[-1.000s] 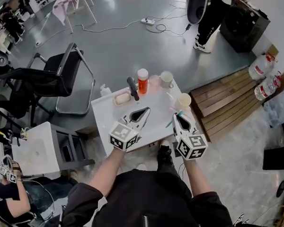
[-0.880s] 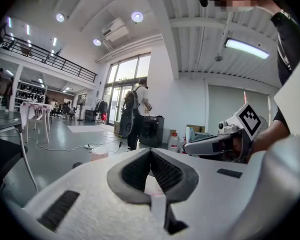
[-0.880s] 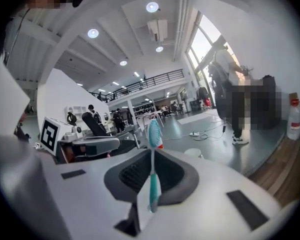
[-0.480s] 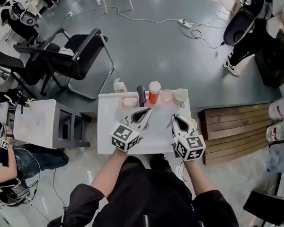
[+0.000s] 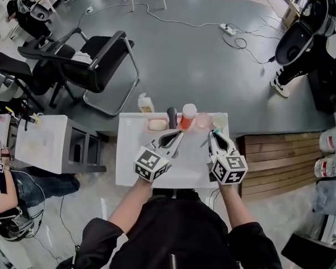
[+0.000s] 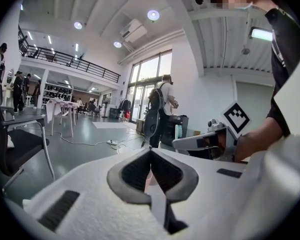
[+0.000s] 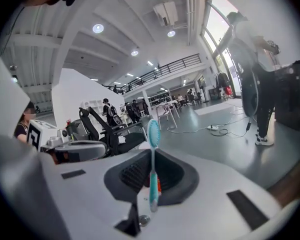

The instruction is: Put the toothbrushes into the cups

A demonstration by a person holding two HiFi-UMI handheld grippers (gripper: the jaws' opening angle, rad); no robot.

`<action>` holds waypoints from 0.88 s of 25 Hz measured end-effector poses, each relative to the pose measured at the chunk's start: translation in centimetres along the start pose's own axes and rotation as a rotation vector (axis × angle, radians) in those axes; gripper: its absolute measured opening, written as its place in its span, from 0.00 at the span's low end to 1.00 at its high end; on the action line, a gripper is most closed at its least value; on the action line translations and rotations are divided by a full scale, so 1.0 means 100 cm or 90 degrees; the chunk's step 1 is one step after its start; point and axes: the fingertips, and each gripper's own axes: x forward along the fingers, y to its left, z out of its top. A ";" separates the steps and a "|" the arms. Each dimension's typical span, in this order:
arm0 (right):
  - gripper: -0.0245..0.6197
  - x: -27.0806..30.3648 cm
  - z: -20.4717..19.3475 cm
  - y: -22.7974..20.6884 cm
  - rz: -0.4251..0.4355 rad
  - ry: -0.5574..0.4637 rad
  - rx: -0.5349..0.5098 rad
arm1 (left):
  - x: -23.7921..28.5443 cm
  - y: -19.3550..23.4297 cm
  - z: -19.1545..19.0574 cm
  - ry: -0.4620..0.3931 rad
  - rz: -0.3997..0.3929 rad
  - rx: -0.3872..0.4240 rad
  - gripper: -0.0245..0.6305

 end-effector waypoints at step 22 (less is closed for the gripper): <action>0.08 0.129 -0.027 -0.068 -0.054 0.090 -0.047 | -0.030 0.073 -0.023 0.008 0.086 -0.046 0.04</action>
